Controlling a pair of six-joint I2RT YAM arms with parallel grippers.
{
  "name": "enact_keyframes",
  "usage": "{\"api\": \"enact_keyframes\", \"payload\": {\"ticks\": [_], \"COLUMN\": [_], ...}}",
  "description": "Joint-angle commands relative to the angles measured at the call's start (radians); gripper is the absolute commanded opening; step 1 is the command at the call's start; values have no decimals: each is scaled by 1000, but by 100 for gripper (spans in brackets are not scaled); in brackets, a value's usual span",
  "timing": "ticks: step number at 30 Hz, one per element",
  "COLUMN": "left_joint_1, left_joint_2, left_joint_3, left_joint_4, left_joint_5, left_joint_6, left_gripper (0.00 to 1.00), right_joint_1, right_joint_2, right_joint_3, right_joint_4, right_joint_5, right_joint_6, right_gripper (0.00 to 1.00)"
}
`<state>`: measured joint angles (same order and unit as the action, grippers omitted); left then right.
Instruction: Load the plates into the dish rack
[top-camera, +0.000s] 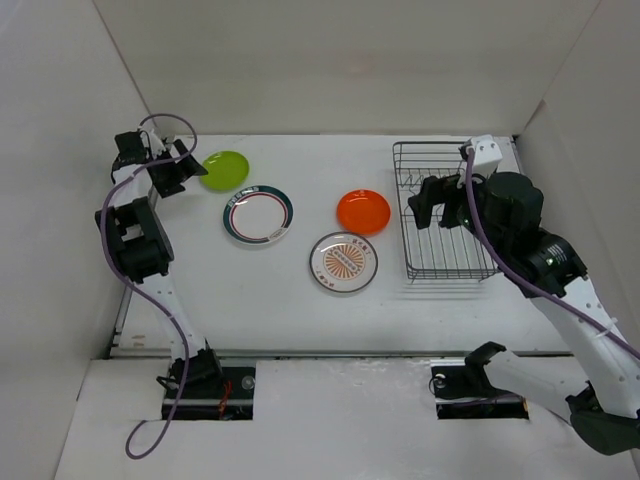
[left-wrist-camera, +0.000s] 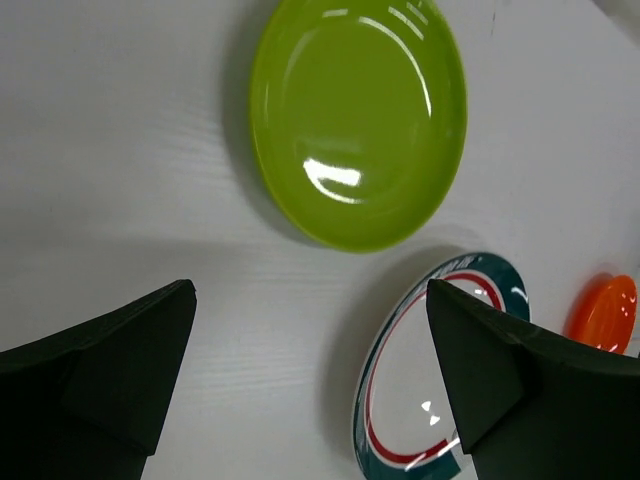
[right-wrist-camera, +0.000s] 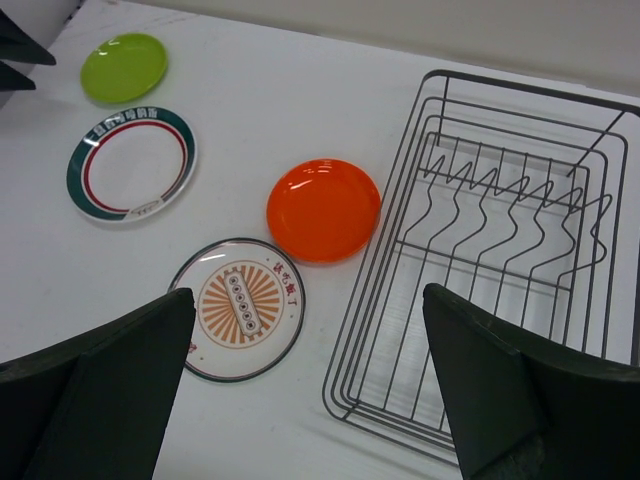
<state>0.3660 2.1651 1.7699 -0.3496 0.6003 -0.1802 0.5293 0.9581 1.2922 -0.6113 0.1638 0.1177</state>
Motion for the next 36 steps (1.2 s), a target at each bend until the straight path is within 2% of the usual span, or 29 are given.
{"api": "enact_keyframes", "payload": {"ticks": [1, 7, 18, 23, 24, 26, 31, 32, 35, 36], "left_joint_1": [-5, -41, -61, -61, -61, -61, -61, -61, -61, -61], "left_joint_2": [28, 215, 351, 375, 384, 384, 394, 394, 394, 404], "left_joint_3": [149, 350, 444, 444, 444, 433, 433, 433, 442, 465], "left_joint_4": [54, 1, -8, -8, -8, -8, -8, -8, -8, -8], "left_joint_5": [79, 10, -57, -57, -57, -57, -48, -48, -57, -57], "left_joint_6": [-19, -50, -71, -71, -71, -71, -71, -71, -102, -125], "left_gripper": [99, 98, 83, 58, 51, 48, 33, 21, 1, 0], "right_joint_1": [28, 38, 80, 89, 89, 98, 107, 107, 116, 117], "right_joint_2": [-27, -70, -9, 2, 11, 11, 30, 30, 30, 30], "right_joint_3": [-19, -88, -24, -14, -14, -14, -14, -14, -24, -24], "right_joint_4": [93, 137, 88, 88, 88, 88, 88, 88, 88, 97], "right_joint_5": [59, 68, 129, 140, 140, 140, 140, 140, 131, 131], "right_joint_6": [31, 77, 86, 86, 86, 86, 86, 95, 96, 96], "right_gripper": [100, 100, 100, 100, 100, 100, 100, 100, 100, 100]}}
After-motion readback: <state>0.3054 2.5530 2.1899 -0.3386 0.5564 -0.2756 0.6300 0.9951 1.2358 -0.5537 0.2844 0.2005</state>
